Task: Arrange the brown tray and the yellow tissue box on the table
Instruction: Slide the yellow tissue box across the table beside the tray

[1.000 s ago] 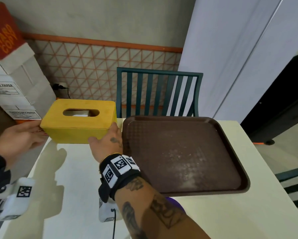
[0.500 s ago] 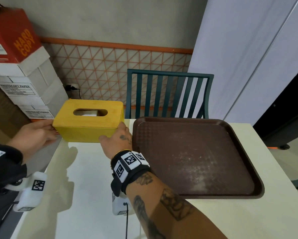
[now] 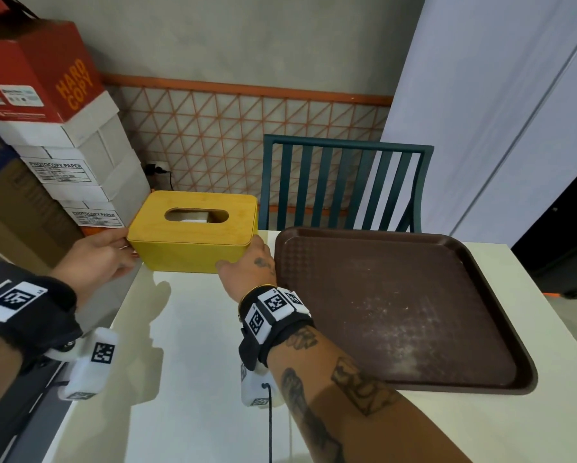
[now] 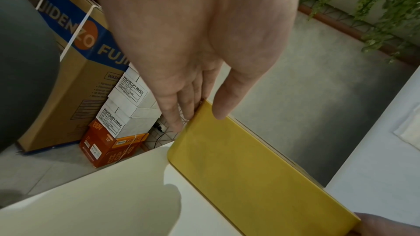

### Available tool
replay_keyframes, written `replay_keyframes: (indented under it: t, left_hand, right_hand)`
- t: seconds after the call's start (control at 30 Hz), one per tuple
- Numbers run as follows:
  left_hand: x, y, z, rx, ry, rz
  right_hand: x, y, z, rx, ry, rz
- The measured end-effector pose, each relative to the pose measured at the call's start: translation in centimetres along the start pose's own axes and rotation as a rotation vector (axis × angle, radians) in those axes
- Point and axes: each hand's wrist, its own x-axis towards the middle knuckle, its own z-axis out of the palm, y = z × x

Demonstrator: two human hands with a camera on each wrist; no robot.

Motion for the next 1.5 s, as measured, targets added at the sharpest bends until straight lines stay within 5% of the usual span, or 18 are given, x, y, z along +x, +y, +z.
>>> replay_keyframes:
  t: [1.5]
  left_hand:
    - [1.4,-1.0,-1.5,0.078,-0.085,-0.005]
  right_hand:
    - [1.3,0.6,0.9,-0.041,0.017,-0.051]
